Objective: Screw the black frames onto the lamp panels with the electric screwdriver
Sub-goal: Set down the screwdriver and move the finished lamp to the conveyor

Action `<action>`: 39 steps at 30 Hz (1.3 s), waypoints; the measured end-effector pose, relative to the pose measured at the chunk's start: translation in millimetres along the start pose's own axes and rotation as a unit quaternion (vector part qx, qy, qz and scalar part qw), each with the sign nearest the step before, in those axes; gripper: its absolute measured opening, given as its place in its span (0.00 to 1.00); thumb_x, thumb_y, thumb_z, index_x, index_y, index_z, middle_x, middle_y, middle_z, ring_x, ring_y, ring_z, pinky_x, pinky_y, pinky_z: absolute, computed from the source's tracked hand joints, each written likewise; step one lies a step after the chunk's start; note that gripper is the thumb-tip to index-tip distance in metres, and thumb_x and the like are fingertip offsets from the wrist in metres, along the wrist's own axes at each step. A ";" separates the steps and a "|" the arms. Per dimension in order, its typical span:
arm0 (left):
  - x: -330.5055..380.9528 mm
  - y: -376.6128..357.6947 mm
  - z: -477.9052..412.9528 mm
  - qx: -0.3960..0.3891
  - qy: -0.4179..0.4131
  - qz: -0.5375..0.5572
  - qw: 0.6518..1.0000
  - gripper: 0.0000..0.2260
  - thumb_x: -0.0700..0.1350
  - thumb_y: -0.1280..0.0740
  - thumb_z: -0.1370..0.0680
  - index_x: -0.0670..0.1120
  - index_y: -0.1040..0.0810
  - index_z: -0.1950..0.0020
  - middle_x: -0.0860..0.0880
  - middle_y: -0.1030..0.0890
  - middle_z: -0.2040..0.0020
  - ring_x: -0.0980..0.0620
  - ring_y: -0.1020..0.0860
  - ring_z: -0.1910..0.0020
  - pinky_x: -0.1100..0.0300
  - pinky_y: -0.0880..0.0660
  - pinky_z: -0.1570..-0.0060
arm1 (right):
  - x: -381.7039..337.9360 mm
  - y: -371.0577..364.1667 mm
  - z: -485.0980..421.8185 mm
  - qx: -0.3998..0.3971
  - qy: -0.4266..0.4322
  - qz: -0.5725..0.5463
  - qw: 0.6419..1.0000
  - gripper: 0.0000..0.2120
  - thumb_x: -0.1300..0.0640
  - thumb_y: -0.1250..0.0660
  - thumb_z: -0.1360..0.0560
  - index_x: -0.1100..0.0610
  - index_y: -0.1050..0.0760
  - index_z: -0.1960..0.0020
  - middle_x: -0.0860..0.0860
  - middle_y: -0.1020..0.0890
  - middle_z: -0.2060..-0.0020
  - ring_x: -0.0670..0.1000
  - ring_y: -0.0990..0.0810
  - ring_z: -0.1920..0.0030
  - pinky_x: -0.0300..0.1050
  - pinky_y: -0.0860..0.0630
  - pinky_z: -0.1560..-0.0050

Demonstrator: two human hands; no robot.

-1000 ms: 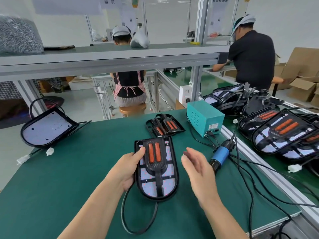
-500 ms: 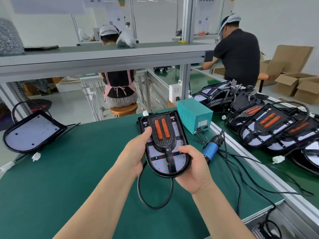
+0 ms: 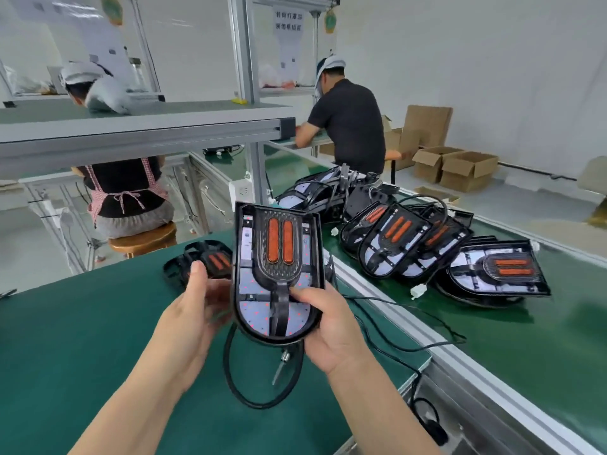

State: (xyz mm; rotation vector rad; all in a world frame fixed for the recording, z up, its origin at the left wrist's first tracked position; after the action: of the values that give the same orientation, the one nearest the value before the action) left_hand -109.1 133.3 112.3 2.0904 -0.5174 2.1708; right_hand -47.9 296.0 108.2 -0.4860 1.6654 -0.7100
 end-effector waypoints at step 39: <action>-102.7 105.9 -18.7 0.164 0.028 -0.151 0.974 0.14 0.42 0.40 0.16 0.39 0.18 0.54 0.40 0.16 0.50 0.39 0.20 0.45 0.43 0.28 0.34 | -251.8 305.2 -8.1 0.331 0.110 0.404 0.845 0.25 0.80 0.37 0.28 0.58 0.25 0.38 0.47 0.13 0.57 0.46 0.15 0.57 0.49 0.21 0.48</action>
State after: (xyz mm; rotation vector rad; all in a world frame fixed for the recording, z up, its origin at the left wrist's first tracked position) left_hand -151.2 57.0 -8.2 2.0756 0.1723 2.2414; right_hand 16.5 685.5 81.6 0.7897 1.5078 -0.6427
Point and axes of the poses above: each hand's wrist, its own z-axis away from the middle knuckle, its own y-axis out of the back of the hand, x = y × z, the point moved 7 cm from there along -z, towards the middle knuckle
